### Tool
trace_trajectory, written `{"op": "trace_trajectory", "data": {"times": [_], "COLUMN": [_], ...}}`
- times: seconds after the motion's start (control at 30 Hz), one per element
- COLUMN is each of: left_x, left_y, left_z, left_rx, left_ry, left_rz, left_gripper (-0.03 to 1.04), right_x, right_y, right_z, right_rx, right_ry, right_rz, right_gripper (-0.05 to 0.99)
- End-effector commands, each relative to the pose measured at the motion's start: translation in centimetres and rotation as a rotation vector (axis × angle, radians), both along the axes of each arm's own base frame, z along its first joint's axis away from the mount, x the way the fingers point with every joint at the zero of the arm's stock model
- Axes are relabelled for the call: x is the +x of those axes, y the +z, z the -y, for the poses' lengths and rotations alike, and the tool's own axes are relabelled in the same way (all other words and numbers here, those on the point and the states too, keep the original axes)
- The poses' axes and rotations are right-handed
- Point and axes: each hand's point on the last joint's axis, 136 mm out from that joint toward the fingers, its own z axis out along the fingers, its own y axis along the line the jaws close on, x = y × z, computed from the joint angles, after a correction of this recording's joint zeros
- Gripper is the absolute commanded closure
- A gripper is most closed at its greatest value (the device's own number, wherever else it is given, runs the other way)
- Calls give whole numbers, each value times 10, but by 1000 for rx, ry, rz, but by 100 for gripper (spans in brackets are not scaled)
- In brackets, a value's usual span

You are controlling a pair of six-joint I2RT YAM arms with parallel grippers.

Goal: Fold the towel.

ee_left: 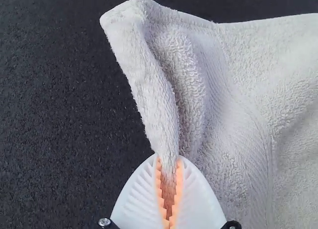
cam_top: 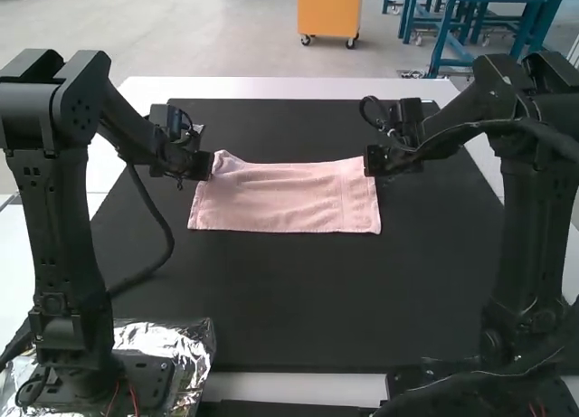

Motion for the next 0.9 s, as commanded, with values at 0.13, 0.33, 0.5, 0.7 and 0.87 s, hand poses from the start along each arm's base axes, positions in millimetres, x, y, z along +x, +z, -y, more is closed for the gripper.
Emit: {"op": "trace_trajectory", "data": {"times": [0.13, 0.33, 0.5, 0.7, 0.87], "left_x": [-16, -35, -50, -72, -87], "left_y": [18, 27, 26, 15, 10], "left_z": [-16, -19, -18, -21, -24], "left_rx": [43, 45, 62, 63, 72], "left_ry": [-13, -6, -20, -7, 14], "left_rz": [58, 81, 79, 35, 12], "left_gripper": [99, 99, 99, 99, 99], "right_x": [-14, -38, -57, -78, -96], "right_y": [30, 38, 43, 47, 36], "right_z": [9, 12, 14, 15, 19], "right_rx": [40, 49, 54, 72, 64], "right_ry": [-5, 3, 9, 3, 1], "right_rz": [30, 29, 29, 23, -13], "right_gripper": [96, 96, 96, 96, 96]}}
